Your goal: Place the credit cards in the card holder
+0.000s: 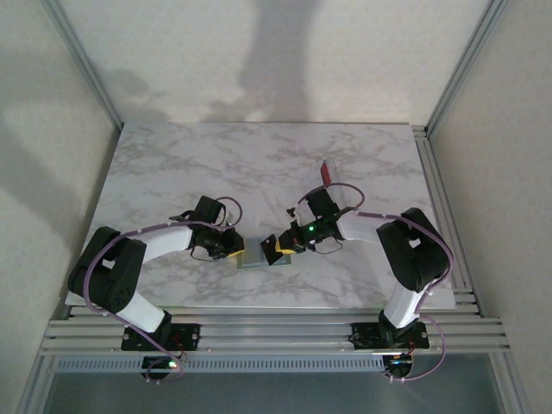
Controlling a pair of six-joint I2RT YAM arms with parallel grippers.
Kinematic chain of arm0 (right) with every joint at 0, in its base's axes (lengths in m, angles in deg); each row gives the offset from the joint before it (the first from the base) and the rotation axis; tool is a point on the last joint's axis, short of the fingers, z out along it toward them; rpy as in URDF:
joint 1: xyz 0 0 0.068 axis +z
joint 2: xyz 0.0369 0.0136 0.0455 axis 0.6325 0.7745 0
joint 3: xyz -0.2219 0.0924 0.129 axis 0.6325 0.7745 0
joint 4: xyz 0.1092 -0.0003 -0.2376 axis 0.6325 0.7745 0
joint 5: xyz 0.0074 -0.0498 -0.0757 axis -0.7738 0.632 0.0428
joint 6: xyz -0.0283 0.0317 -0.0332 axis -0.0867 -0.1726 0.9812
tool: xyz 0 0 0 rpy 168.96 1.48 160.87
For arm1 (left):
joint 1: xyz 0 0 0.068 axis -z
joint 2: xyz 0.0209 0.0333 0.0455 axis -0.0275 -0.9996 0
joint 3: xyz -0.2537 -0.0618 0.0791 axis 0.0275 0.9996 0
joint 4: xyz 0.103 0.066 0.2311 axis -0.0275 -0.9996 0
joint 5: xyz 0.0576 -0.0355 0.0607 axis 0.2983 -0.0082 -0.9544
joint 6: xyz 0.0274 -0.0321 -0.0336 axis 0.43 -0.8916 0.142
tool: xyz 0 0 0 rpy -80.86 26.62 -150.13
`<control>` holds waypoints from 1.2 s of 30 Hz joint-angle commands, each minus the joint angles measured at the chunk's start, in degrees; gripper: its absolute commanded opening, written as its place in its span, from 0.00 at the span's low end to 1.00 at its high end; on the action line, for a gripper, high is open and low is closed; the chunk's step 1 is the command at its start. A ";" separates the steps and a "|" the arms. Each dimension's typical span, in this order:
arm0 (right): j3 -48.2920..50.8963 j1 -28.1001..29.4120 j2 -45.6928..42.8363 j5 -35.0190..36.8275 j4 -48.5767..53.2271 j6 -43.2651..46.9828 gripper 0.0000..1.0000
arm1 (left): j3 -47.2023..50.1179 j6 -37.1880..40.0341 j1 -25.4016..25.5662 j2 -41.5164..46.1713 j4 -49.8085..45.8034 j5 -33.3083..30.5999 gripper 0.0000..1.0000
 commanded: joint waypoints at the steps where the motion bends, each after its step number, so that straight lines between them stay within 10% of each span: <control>1: 0.09 0.19 -2.02 -0.97 -0.45 0.07 0.00 | 0.55 0.84 0.26 -0.22 -2.87 -4.82 0.16; 36: 0.55 2.67 7.18 2.54 -6.96 -4.42 0.09 | 0.94 0.85 0.13 3.38 -5.38 -4.67 0.26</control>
